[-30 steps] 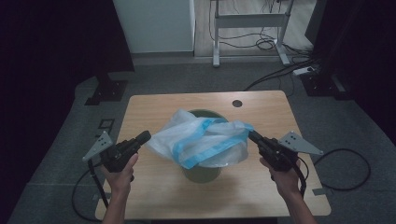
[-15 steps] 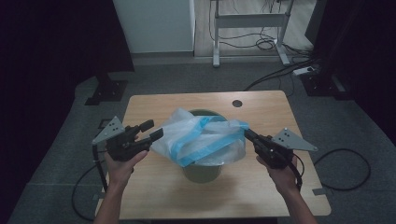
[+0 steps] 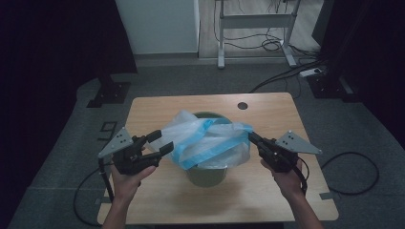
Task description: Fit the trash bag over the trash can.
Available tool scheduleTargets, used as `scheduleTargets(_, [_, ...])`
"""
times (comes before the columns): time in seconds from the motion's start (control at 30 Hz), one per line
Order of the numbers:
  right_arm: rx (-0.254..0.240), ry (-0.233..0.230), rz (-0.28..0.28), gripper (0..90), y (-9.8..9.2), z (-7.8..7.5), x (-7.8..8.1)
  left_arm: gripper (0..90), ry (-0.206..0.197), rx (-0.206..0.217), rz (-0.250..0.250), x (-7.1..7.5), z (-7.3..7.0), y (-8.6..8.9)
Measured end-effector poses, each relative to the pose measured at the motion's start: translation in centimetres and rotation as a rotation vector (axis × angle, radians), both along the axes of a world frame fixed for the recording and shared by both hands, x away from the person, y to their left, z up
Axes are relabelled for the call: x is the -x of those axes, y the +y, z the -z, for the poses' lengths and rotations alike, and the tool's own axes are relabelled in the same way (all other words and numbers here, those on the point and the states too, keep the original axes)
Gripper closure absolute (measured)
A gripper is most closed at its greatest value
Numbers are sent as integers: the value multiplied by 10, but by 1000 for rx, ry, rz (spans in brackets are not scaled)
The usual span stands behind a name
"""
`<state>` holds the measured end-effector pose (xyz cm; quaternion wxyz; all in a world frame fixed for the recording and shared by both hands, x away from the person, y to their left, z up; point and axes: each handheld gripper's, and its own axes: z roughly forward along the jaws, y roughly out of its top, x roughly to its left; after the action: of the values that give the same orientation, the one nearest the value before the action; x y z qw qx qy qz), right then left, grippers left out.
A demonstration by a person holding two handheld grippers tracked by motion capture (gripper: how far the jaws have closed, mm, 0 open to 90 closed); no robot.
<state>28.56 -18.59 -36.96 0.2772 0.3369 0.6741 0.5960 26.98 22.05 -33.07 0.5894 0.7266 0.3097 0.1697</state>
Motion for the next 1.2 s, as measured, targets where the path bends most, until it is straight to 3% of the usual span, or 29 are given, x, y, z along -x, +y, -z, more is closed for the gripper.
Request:
scheduleTargets(0.17, [1,3,2,894,0,0,0,310,9,-34,-7,12,2,-11])
scheduleTargets(0.37, [1,4,2,894,0,0,1,258,26,-46,-6,13,7,-20])
scheduleTargets(0.53, [-2,5,4,894,0,-1,0,207,24,-68,-22,16,10,-25])
scheduleTargets(0.77, [-5,6,6,894,1,-1,0,205,11,-110,-57,19,15,-30])
scheduleTargets(0.97, [-8,7,6,894,2,-1,-1,320,20,-133,-90,13,21,-32])
scheduleTargets(1.2, [-6,8,5,894,3,0,-1,706,-5,-104,-106,5,27,-27])
